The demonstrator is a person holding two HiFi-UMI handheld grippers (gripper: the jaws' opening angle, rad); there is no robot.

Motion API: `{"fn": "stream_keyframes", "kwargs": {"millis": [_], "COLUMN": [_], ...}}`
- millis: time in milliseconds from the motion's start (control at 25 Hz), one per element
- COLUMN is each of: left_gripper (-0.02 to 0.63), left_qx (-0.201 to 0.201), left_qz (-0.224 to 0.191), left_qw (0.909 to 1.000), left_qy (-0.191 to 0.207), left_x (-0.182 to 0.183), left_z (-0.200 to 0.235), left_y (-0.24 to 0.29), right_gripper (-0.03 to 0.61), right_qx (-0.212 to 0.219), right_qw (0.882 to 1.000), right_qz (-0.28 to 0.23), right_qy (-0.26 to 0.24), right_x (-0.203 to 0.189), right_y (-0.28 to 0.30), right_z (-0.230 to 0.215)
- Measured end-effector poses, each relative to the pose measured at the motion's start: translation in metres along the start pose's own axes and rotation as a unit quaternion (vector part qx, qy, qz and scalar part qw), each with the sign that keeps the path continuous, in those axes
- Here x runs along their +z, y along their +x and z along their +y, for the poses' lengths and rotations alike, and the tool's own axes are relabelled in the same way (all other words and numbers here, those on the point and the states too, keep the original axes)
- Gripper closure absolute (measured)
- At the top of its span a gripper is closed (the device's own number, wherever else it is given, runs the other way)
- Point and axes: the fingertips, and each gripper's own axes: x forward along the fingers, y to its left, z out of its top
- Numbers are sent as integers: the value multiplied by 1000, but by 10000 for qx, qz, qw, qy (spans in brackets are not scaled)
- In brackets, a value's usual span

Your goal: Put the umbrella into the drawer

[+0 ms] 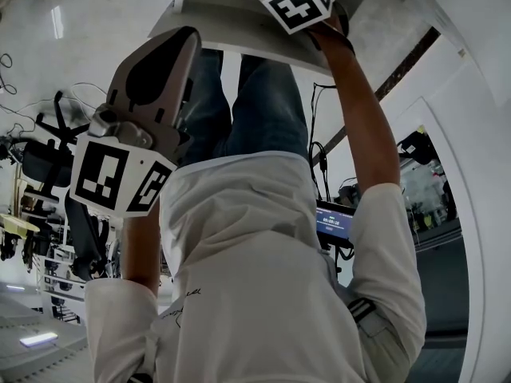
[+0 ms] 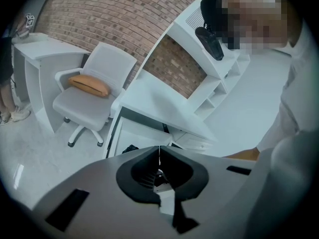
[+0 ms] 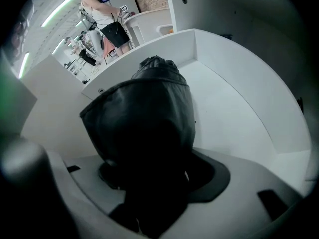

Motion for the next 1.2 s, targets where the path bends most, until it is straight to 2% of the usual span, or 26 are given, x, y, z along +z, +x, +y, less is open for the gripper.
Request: {"fn": "stream_keyframes", "kwargs": {"millis": [320, 520, 1000, 1200], "left_gripper": [595, 595, 595, 595], "left_qx": [-150, -150, -326, -365], "left_qz": [43, 53, -82, -132], "left_qw": [9999, 9998, 9992, 9987], "left_qy": [38, 107, 212, 317], "left_x": [-2, 5, 11, 20], "left_z": [-7, -7, -29, -35], "left_y": [-1, -3, 14, 2], "right_gripper": [319, 319, 322, 356], "right_qx": [-52, -87, -227, -355], "right_qw": [10000, 9995, 9990, 9977], "right_qz": [6, -264, -302, -451], "right_qy": [-18, 118, 259, 349], "right_x": [-1, 5, -9, -9], "right_y": [-8, -17, -50, -66], "right_z": [5, 7, -5, -8]}}
